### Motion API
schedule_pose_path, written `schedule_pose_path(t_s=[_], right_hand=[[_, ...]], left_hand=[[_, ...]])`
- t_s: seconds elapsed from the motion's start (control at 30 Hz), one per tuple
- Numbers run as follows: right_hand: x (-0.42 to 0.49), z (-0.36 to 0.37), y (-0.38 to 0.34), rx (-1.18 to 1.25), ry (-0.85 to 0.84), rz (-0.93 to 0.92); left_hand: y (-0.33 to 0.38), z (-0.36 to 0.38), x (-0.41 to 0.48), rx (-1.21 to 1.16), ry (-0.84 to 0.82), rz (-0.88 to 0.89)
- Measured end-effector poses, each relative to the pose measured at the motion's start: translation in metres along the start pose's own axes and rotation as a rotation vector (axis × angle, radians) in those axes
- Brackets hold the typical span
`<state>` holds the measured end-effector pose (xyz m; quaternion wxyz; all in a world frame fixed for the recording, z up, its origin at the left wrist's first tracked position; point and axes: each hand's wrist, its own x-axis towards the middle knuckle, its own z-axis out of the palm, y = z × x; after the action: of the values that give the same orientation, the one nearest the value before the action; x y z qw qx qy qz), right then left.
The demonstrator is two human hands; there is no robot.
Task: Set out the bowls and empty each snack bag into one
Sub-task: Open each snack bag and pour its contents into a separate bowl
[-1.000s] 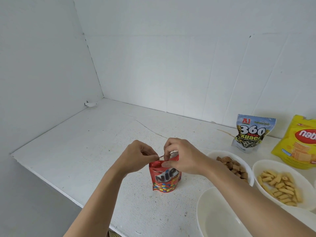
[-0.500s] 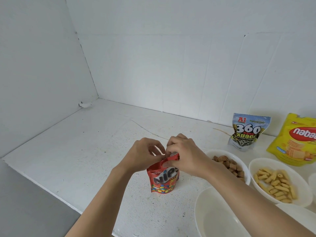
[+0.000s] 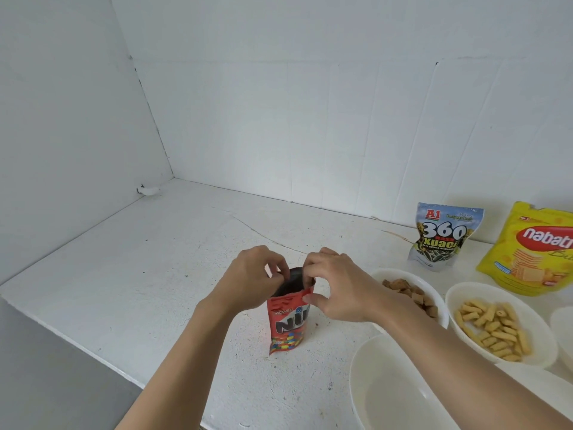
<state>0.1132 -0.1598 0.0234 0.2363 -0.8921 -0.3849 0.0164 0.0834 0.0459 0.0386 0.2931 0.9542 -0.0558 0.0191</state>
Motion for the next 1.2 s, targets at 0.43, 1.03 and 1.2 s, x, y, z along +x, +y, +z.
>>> schedule_pose_path(t_s=[0.43, 1.03, 1.2], right_hand=[[-0.013, 0.013, -0.003, 0.02, 0.086, -0.077], [-0.011, 0.015, -0.003, -0.115, 0.085, -0.067], [-0.012, 0.021, -0.007, 0.155, 0.17, 0.005]], left_hand=[[-0.003, -0.002, 0.001, -0.126, 0.089, -0.127], [-0.005, 0.007, -0.015, -0.171, 0.067, -0.16], [0.007, 0.028, -0.024, -0.218, 0.133, -0.048]])
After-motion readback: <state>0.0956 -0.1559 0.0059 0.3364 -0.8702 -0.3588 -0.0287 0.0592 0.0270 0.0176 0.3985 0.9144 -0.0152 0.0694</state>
